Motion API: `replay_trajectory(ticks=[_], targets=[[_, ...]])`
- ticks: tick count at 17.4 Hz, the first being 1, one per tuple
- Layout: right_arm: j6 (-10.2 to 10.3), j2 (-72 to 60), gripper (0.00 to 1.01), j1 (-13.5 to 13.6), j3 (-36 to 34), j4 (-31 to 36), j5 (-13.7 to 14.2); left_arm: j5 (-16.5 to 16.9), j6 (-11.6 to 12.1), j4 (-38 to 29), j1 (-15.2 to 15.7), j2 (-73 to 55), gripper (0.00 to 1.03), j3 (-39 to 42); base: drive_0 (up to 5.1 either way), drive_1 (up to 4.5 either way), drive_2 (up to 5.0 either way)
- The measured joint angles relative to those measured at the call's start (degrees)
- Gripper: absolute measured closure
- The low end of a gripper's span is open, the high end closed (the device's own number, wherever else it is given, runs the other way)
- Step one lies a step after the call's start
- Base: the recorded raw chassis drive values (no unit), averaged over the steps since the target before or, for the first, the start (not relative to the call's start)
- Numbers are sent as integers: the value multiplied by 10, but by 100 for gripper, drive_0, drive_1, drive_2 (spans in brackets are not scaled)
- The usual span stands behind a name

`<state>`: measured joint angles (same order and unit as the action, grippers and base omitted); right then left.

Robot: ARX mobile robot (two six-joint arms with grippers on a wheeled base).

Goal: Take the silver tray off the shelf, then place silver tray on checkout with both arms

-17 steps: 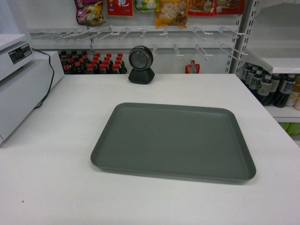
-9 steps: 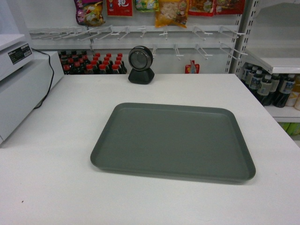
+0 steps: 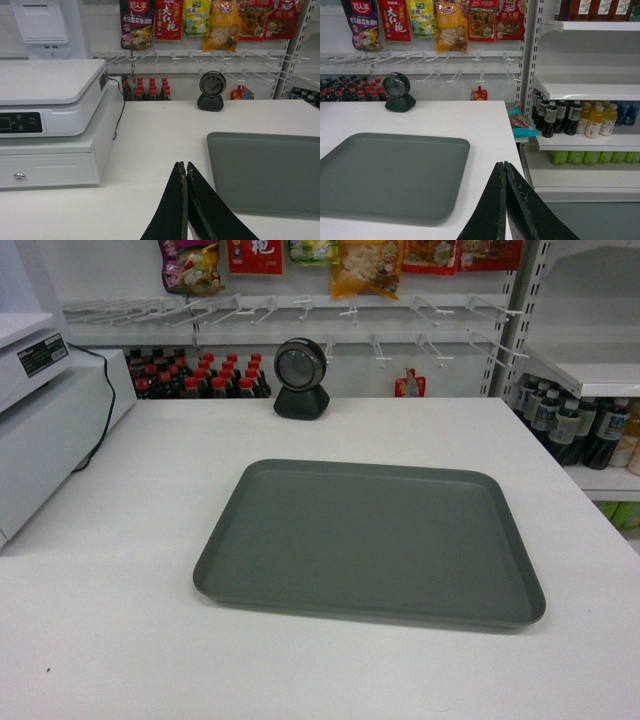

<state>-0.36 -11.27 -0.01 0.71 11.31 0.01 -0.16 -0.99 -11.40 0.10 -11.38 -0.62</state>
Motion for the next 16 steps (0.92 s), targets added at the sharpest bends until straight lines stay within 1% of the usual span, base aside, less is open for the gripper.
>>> replay_trajectory(ticks=[2, 3, 4, 5, 7, 9, 10, 13, 15, 16], targets=[[0, 16, 99, 0, 0, -16, 0, 0, 0, 15, 0, 16, 102, 0, 0, 0, 0], [0, 47, 99, 0, 0, -66, 0, 0, 0, 51, 0, 40, 102, -1, 0, 0, 0], [1, 109, 99, 0, 0, -114, 0, 0, 0, 123, 0, 101, 102, 0, 0, 0, 0], [1, 110, 99, 0, 2, -104, -1, 2, 0, 105, 0, 108, 102, 0, 0, 0, 0], [2, 110, 99, 0, 0, -118, 0, 1, 0, 119, 0, 108, 102, 0, 0, 0, 0], [1, 110, 99, 0, 0, -117, -1, 2, 0, 114, 0, 108, 102, 0, 0, 0, 0], [2, 110, 91, 0, 0, -116, 0, 1, 0, 116, 0, 108, 100, 0, 0, 0, 0], [2, 110, 64, 0, 0, -116, 0, 2, 0, 116, 0, 108, 72, 0, 0, 0, 0], [2, 110, 47, 0, 0, -116, 0, 2, 0, 116, 0, 108, 57, 0, 0, 0, 0], [2, 110, 34, 0, 0, -116, 0, 2, 0, 116, 0, 108, 44, 0, 0, 0, 0]])
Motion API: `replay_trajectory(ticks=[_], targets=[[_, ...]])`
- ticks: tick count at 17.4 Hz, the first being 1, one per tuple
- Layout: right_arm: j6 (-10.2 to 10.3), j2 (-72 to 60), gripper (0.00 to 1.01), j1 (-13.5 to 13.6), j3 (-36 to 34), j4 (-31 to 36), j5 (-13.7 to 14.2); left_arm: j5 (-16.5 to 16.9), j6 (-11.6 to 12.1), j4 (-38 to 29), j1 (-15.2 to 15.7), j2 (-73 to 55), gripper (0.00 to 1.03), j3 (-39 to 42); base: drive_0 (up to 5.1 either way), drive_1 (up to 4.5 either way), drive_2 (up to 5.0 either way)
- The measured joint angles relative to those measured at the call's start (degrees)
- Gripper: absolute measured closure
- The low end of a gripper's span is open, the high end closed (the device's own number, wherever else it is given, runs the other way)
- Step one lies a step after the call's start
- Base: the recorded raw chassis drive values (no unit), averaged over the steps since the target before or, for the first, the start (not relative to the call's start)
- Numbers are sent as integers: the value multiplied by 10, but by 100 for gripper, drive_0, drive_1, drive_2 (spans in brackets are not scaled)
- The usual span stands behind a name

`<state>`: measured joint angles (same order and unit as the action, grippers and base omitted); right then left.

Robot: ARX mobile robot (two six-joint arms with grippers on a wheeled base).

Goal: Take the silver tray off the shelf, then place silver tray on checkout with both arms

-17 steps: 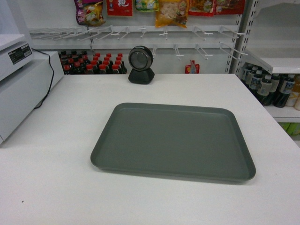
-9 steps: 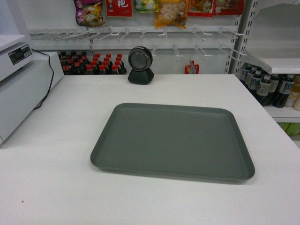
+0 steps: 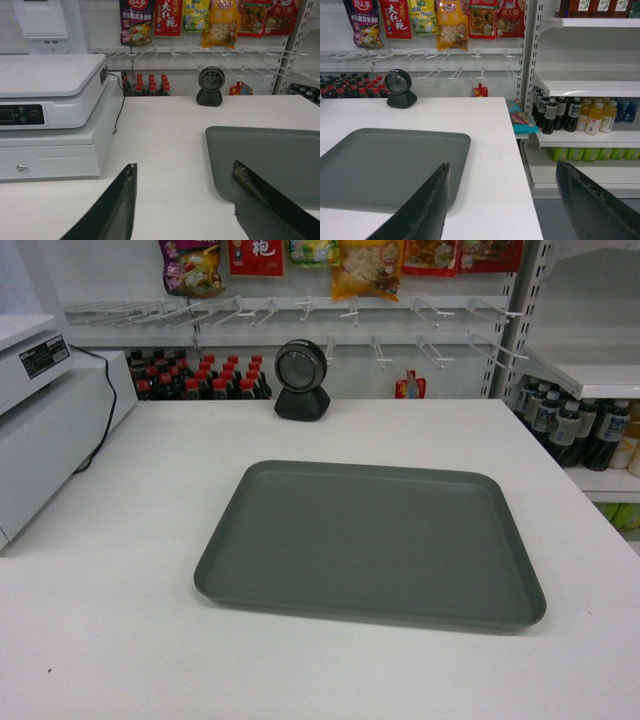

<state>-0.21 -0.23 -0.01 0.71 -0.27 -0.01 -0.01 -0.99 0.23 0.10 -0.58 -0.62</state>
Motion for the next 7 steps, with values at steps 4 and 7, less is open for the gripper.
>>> replay_trajectory(ticks=[4, 7], targets=[[0, 0, 1, 0, 0, 0, 0, 0, 0, 0, 0, 0, 10, 0, 0, 0, 0], [2, 0, 3, 0, 0, 0, 0, 0, 0, 0, 0, 0, 5, 0, 0, 0, 0]])
